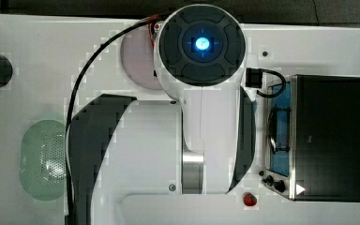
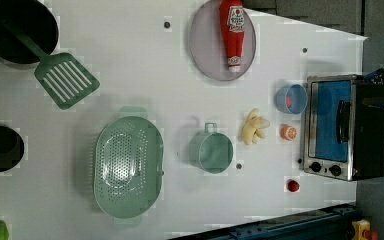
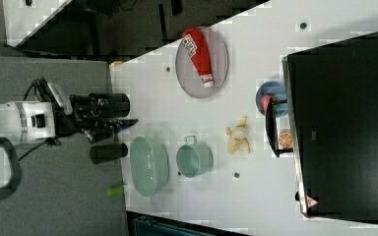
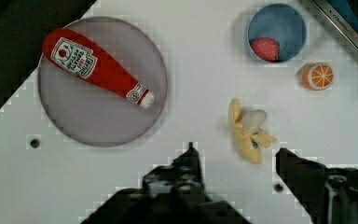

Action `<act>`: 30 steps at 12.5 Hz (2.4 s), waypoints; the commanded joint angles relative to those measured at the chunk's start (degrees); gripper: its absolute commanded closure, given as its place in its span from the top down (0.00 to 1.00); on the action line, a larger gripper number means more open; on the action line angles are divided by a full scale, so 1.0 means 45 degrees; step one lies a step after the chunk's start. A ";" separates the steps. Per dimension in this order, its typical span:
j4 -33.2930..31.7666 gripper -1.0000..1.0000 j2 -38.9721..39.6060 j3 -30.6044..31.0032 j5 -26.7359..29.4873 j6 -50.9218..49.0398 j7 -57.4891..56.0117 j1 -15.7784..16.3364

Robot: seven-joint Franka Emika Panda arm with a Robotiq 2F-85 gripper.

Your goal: Pick banana from table and place on oven.

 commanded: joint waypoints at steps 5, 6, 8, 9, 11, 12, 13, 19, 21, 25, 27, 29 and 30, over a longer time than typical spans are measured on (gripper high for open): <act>-0.2765 1.00 -0.4802 -0.0478 0.0009 -0.1896 -0.0474 -0.0370; -0.2921 1.00 -0.4666 -0.0470 0.0009 -0.1893 -0.0474 -0.0368; -0.3415 1.00 -0.4182 -0.0451 0.0009 -0.1571 -0.0474 -0.0365; -0.3720 1.00 -0.3844 -0.0454 0.0009 -0.1035 -0.0474 -0.0365; -0.4383 1.00 -0.3037 -0.0457 0.0009 0.0440 -0.0500 -0.0365; -0.4737 1.00 -0.2611 -0.0456 0.0009 0.1279 -0.0500 -0.0365; -0.5112 1.00 -0.2181 -0.0459 0.0008 0.2215 -0.0500 -0.0366; -0.7543 1.00 0.0584 -0.0481 0.0008 0.8455 -0.0496 -0.0373; -0.7872 1.00 0.1691 -0.0496 0.0008 0.9515 -0.0494 -0.0375; -0.8003 1.00 0.3858 -0.0486 0.0008 1.1121 -0.0485 -0.0370; -0.8005 1.00 0.4701 -0.0468 0.0009 1.2070 -0.0485 -0.0368; -0.8027 1.00 0.5204 -0.0452 0.0009 1.2800 -0.0470 -0.0367; -0.8047 0.96 0.5262 -0.0429 0.0009 1.3116 -0.0470 -0.0365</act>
